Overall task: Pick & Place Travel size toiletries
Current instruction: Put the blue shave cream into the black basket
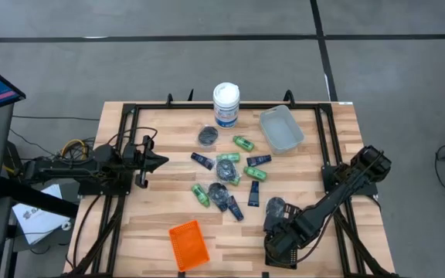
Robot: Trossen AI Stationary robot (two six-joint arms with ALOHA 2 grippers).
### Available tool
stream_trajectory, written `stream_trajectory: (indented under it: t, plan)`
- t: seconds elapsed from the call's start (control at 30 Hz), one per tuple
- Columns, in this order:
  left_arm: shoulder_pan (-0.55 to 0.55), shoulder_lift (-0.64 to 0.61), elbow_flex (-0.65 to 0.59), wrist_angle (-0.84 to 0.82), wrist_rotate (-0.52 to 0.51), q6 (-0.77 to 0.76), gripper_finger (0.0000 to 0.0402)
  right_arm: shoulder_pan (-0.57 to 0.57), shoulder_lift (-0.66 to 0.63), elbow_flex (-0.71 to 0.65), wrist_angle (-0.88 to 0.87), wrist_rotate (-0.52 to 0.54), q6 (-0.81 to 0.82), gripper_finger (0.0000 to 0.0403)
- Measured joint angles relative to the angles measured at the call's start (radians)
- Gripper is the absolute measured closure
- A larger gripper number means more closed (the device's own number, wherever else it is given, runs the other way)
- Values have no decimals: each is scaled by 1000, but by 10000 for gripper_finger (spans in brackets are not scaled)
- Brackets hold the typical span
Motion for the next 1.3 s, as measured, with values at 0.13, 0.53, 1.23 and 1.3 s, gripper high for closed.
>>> stream_trajectory:
  t: [0.13,0.53,1.23,1.3]
  plan:
    - [0,0,0,0,0,0,401,1,0,0,-1,-2,3,320]
    - [0,0,0,0,0,0,401,-5,0,-1,23,-4,3,294]
    - [0,0,0,0,0,0,401,-14,16,0,55,-1,29,295]
    - [0,0,0,0,0,0,401,-18,40,-2,62,-9,29,295]
